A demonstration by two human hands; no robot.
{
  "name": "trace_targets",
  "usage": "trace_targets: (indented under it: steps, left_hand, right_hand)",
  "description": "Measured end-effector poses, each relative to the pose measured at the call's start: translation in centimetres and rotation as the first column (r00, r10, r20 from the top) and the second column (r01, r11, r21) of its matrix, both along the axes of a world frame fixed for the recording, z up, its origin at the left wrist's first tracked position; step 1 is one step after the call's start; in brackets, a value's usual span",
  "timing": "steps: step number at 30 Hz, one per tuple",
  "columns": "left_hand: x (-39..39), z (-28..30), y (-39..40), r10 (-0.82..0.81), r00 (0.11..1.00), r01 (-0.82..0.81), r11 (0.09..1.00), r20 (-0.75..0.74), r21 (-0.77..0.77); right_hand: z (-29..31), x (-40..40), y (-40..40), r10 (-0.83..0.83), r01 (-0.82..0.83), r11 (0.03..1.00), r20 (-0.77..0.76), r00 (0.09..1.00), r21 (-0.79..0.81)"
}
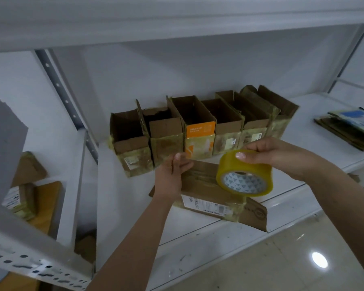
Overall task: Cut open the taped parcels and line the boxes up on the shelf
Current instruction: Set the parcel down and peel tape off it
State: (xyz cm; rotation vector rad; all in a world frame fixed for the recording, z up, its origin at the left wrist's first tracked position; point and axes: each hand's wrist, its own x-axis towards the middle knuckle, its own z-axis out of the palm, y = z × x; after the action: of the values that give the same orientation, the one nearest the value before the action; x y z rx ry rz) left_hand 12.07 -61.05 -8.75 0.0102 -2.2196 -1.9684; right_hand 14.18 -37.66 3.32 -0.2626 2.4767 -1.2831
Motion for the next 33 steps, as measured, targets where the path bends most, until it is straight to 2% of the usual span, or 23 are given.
trace_targets:
  steps: [3, 9, 15, 18, 20, 22, 24, 30, 33]
  left_hand:
    - [-0.2, 0.0, 0.1, 0.011, 1.0, -0.01, 1.0, -0.005, 0.011]
    - [0.1, -0.1, -0.9, 0.017, 1.0, -0.017, 0.984, 0.006, 0.177]
    - [-0.5, -0.7, -1.5, 0.089, 0.996, -0.088, 0.995, -0.016, 0.049]
    - [-0.6, -1.2, -2.2, 0.157, 0.984, -0.166, 0.98, -0.086, -0.111]
    - [-1.0, -1.6, -3.2, 0.205, 0.979, -0.203, 0.977, 0.023, -0.06]
    - [-1.3, -1.9, -3.9, 0.182, 0.96, -0.206, 0.973, 0.212, 0.102]
    - [-1.4, -2.2, -4.0, 0.163, 0.945, -0.221, 0.957, 0.282, 0.188]
    - [-2.4, -2.8, -3.4, 0.135, 0.912, -0.201, 0.97, 0.387, 0.134]
    - [-2.5, -3.1, -3.0, 0.027, 0.824, -0.123, 0.983, 0.566, 0.133]
  right_hand:
    - [-0.5, -0.2, -0.1, -0.021, 0.021, 1.0, 0.013, 1.0, 0.005]
    - [-1.1, -1.5, -2.0, -0.084, 0.109, 0.96, -0.105, 0.991, 0.26]
    - [-1.6, -1.8, -2.5, -0.096, 0.121, 0.962, -0.114, 0.989, 0.243]
    - [-1.7, -2.0, -2.8, -0.127, 0.165, 0.95, -0.154, 0.98, 0.265]
    - [-1.8, -2.4, -3.7, -0.111, 0.166, 0.935, -0.185, 0.976, 0.313]
    - [-1.8, -2.8, -4.8, -0.075, 0.155, 0.911, -0.216, 0.974, 0.382]
    - [-1.7, -3.1, -5.4, -0.066, 0.153, 0.902, -0.222, 0.973, 0.404]
    - [-1.9, -3.6, -5.2, -0.062, 0.144, 0.921, -0.229, 0.971, 0.361]
    - [-2.2, -4.0, -4.9, -0.115, 0.19, 0.924, -0.233, 0.966, 0.33]
